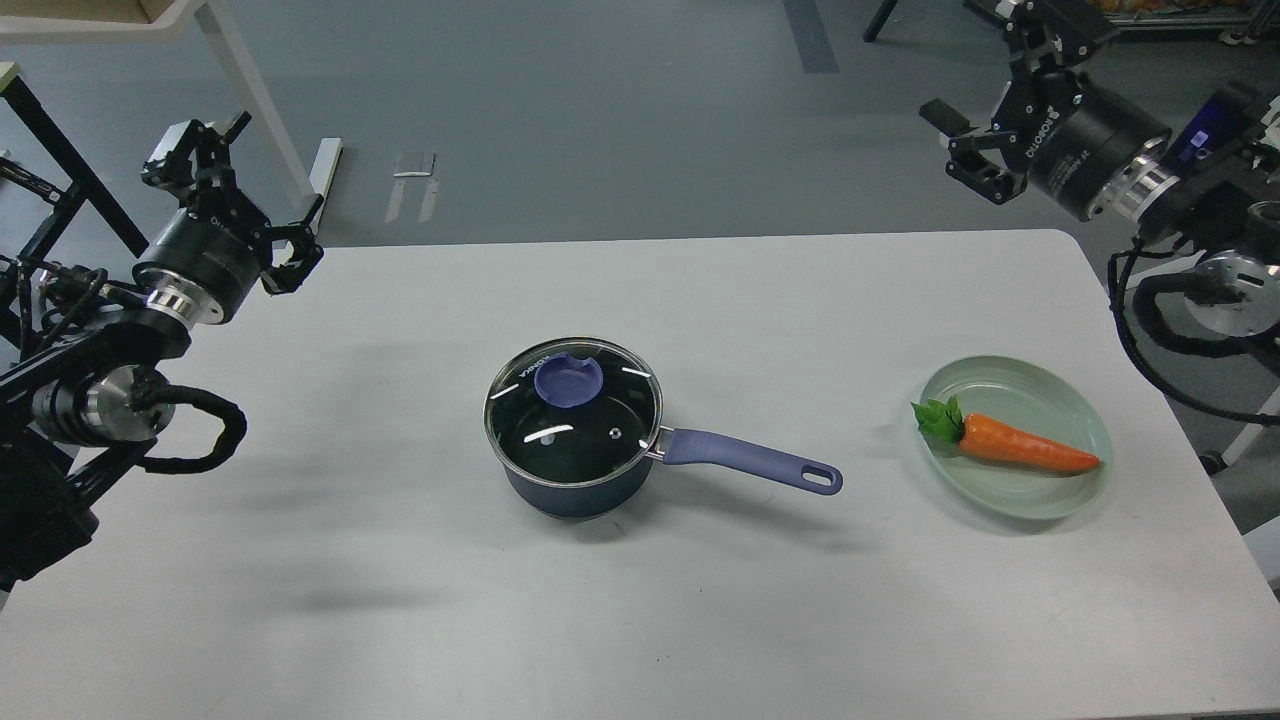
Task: Open pot lid
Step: 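Raise the right gripper and swing it toward the saucepan handle, then lower the right gripper onto the lavender saucepan handle and grasp it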
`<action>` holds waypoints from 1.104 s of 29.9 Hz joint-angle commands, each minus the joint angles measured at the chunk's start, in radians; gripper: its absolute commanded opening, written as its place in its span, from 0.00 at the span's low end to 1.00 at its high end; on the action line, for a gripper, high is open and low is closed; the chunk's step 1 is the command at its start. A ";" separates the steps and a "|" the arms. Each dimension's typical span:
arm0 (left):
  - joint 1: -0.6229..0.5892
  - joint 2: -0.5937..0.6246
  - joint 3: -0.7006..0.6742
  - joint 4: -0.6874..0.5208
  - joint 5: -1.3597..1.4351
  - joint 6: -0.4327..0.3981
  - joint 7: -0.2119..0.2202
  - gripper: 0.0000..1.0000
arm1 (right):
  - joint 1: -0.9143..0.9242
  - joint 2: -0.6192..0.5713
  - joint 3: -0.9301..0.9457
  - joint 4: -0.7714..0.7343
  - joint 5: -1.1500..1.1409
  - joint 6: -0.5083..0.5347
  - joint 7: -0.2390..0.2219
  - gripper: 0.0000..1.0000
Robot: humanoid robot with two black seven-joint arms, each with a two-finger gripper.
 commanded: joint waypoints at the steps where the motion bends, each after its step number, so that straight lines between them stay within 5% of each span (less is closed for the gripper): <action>1: 0.007 0.010 0.001 -0.004 -0.001 -0.008 0.000 0.99 | 0.135 -0.014 -0.205 0.103 -0.184 -0.039 0.000 1.00; 10: 0.011 0.028 -0.001 -0.029 0.001 -0.031 -0.006 0.99 | 0.399 0.021 -0.592 0.289 -0.698 -0.119 0.022 1.00; 17: 0.013 0.025 -0.003 -0.055 0.001 -0.030 -0.011 0.99 | 0.468 0.213 -0.816 0.285 -0.989 -0.253 0.023 0.99; 27: 0.013 0.028 -0.004 -0.053 0.004 -0.031 -0.011 0.99 | 0.474 0.366 -0.963 0.240 -1.040 -0.308 0.022 0.92; 33: 0.004 0.028 -0.009 -0.055 0.004 -0.033 -0.011 0.99 | 0.473 0.435 -0.983 0.206 -1.051 -0.310 0.017 0.72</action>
